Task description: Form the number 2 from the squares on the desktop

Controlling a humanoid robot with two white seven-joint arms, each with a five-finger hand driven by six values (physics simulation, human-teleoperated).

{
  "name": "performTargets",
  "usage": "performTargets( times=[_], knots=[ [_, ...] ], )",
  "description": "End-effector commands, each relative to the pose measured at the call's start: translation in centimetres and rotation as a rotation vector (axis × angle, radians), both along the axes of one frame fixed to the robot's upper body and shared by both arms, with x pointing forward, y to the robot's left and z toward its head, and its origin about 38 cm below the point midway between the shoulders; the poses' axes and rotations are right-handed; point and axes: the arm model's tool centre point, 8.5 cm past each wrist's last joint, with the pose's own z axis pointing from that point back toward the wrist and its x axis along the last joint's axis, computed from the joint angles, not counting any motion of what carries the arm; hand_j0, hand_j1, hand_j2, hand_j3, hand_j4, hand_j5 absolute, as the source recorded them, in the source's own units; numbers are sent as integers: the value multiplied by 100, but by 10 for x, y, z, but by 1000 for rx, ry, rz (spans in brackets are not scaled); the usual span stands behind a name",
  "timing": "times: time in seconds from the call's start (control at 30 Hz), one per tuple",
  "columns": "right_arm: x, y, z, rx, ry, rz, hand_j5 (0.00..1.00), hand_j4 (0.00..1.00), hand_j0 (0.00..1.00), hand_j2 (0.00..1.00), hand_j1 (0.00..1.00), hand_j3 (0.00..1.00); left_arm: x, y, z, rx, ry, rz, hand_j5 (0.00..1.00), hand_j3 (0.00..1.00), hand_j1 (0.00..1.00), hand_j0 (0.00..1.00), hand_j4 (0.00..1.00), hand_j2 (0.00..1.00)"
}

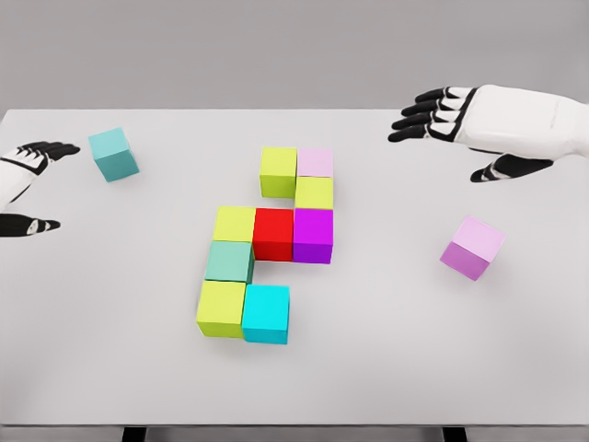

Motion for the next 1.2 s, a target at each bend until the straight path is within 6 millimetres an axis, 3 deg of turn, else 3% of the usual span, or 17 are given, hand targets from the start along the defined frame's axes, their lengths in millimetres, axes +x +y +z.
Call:
performTargets(
  times=[0.0,0.07,0.2,0.27,0.37,0.47,0.57,0.7,0.9,1.03,1.17],
  knots=[
    [-2,1,2,1,-3,5,100,100,100,100,100,100,0,3,-2,7,8,9,100,100,100,100,100,100],
    [-3,0,1,-5,1,3,100,100,100,100,100,100,0,3,-2,7,8,9,100,100,100,100,100,100],
    [-8,-24,3,-78,8,-54,100,100,100,100,100,100,2,1,-1,-9,-4,9,100,100,100,100,100,100],
    [-8,-27,-11,-135,22,-68,100,100,100,100,100,100,3,-2,1,-9,-10,1,100,100,100,100,100,100],
    [-5,-30,-41,-271,36,-89,100,100,100,100,100,100,2,-36,25,-43,-80,-98,100,100,100,100,100,100],
    [5,-53,-65,-293,115,-158,100,100,100,100,100,100,26,-34,21,-6,141,245,100,100,100,100,100,100],
    [6,-58,-77,-304,152,-170,100,100,100,100,100,100,46,-45,9,18,388,333,100,100,100,100,100,100],
    [4,-61,-93,-321,198,-172,100,100,100,100,100,100,53,-50,-3,31,614,388,100,100,100,100,100,100],
    [5,-67,-108,-335,241,-188,100,100,100,100,100,100,76,-41,37,-52,611,499,100,100,100,100,100,100],
    [7,-70,-118,-337,268,-199,100,100,100,100,100,100,98,-49,48,-88,625,554,100,100,100,100,100,100],
    [13,-75,-127,-336,286,-222,100,100,100,100,100,100,122,-75,37,-89,667,548,100,100,100,100,100,100]
  ],
)
